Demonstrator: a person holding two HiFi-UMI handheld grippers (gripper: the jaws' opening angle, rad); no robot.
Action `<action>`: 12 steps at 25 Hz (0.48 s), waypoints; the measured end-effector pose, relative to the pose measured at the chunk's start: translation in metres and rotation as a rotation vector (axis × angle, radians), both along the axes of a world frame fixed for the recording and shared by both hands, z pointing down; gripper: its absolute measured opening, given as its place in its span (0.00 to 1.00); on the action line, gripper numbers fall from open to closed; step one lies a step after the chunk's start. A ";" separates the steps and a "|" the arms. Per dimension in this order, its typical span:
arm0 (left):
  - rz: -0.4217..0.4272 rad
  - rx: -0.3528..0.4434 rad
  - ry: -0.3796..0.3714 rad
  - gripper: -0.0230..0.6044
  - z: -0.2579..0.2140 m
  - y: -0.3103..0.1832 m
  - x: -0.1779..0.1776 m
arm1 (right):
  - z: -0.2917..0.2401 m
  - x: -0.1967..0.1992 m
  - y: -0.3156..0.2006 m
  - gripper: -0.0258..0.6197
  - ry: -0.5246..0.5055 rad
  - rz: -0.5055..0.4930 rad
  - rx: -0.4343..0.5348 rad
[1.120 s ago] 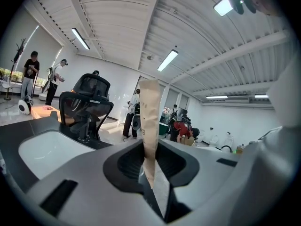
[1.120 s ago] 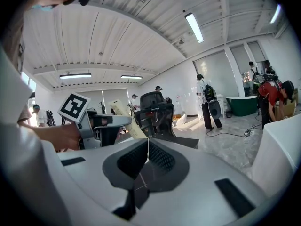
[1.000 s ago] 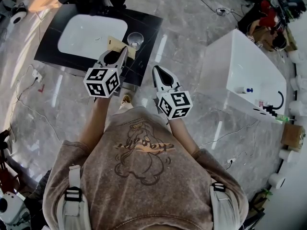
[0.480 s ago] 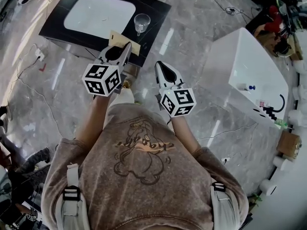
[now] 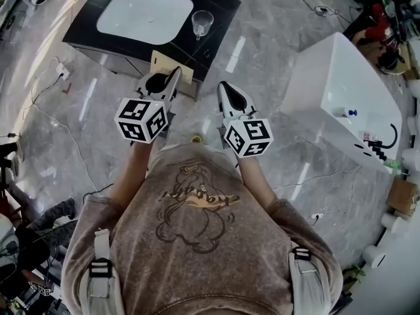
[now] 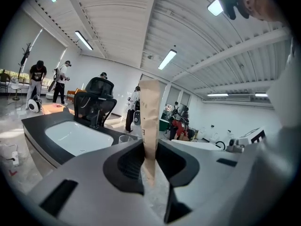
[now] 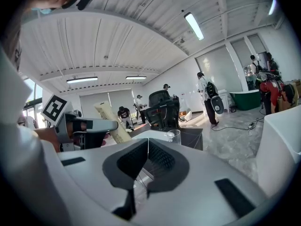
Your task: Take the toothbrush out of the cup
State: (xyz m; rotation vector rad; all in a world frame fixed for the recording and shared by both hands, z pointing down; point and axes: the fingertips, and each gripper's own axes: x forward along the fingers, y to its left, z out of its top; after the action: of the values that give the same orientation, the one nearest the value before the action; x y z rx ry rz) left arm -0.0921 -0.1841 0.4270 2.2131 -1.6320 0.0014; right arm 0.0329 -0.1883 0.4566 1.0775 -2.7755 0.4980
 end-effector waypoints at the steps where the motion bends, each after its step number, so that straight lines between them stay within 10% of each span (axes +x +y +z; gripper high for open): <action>1: 0.004 0.000 -0.003 0.17 0.000 0.005 -0.001 | 0.000 -0.002 0.003 0.07 -0.001 0.001 0.002; 12: 0.018 -0.009 -0.005 0.17 0.002 0.061 -0.012 | -0.004 -0.022 0.050 0.07 -0.002 0.002 0.004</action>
State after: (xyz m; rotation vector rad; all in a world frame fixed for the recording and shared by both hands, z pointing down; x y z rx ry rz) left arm -0.1038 -0.1230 0.4291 2.2225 -1.6123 0.0197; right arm 0.0114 -0.1381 0.4522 1.0812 -2.7788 0.4949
